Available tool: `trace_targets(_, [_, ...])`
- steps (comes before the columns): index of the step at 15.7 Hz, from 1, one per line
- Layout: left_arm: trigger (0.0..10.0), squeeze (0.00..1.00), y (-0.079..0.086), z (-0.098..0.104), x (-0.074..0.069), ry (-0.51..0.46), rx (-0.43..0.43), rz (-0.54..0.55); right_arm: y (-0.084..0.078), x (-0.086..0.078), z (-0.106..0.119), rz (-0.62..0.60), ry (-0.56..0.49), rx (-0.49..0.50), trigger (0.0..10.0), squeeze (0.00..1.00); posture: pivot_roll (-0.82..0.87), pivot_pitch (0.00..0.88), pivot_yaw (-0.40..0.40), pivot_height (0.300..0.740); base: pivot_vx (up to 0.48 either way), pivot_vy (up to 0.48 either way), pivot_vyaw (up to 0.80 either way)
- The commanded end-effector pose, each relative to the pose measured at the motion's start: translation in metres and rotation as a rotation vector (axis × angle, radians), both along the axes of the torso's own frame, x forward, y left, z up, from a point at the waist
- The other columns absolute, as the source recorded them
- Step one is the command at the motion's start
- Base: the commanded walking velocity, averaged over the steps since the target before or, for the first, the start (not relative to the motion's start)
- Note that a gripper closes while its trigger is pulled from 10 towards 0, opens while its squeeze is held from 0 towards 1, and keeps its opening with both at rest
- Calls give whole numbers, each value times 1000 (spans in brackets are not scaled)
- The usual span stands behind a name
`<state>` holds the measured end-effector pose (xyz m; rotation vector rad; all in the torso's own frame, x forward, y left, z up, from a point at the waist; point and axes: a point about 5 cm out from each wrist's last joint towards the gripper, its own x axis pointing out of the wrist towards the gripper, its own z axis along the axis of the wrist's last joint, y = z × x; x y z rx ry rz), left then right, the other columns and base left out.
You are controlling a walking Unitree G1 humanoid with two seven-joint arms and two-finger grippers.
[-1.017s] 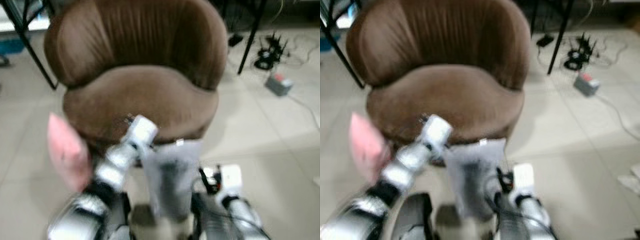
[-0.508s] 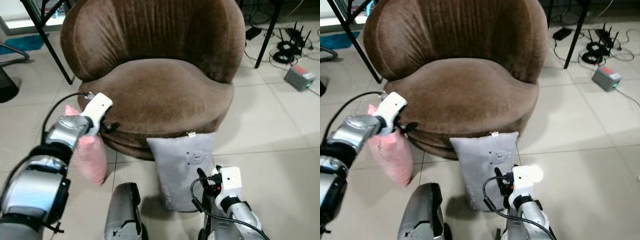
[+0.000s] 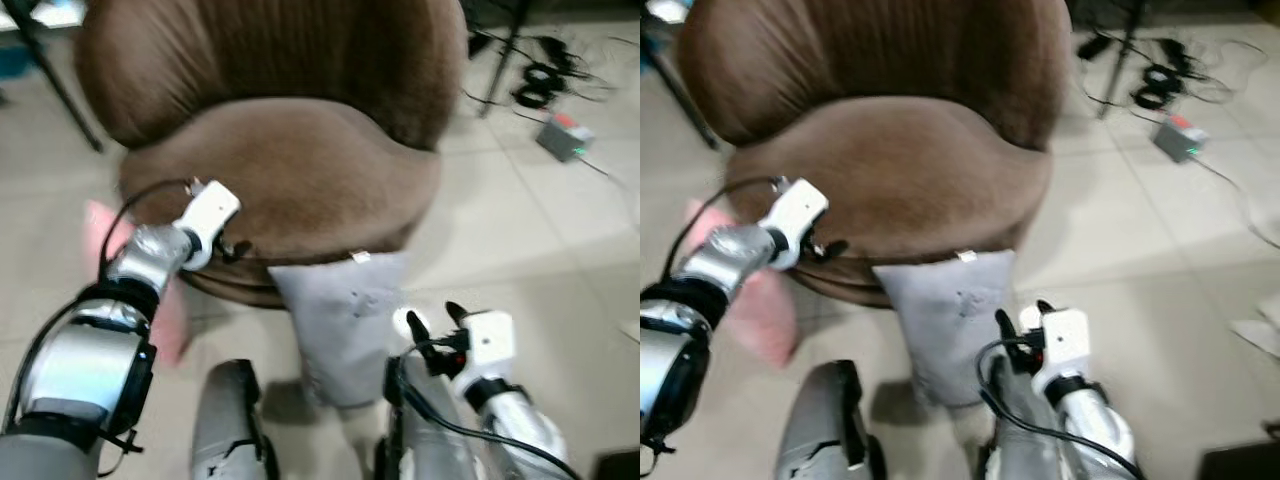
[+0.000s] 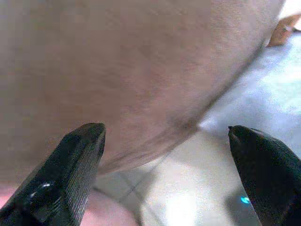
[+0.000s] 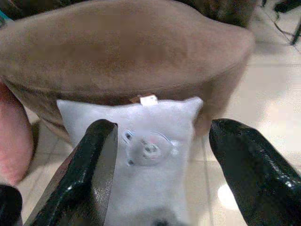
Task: Move the pillow to the sofa from floor
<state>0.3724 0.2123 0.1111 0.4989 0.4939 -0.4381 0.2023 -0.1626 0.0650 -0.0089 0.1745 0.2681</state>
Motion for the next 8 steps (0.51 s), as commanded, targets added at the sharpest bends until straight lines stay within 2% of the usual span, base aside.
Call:
trace_targets(1, [10000,0,4,-7,-4,18,-2,35,-1,-12,5,31,35,18,10000,169,-204,233,-27,548,0,0,0])
trace_targets(3, [10000,0,1,-14,-6,31,-15,52,-5,-29,22,43,48,36,10000,173,-252,276,-58,548,0,0,0])
trace_targets(5, [10000,0,1,-25,-11,40,24,85,-1,-48,49,76,37,73,10000,165,-313,322,-92,548,0,0,0])
trace_targets(8, [10000,0,4,-22,-9,19,59,108,0,-68,63,68,52,88,10000,173,-349,375,-107,548,0,0,0])
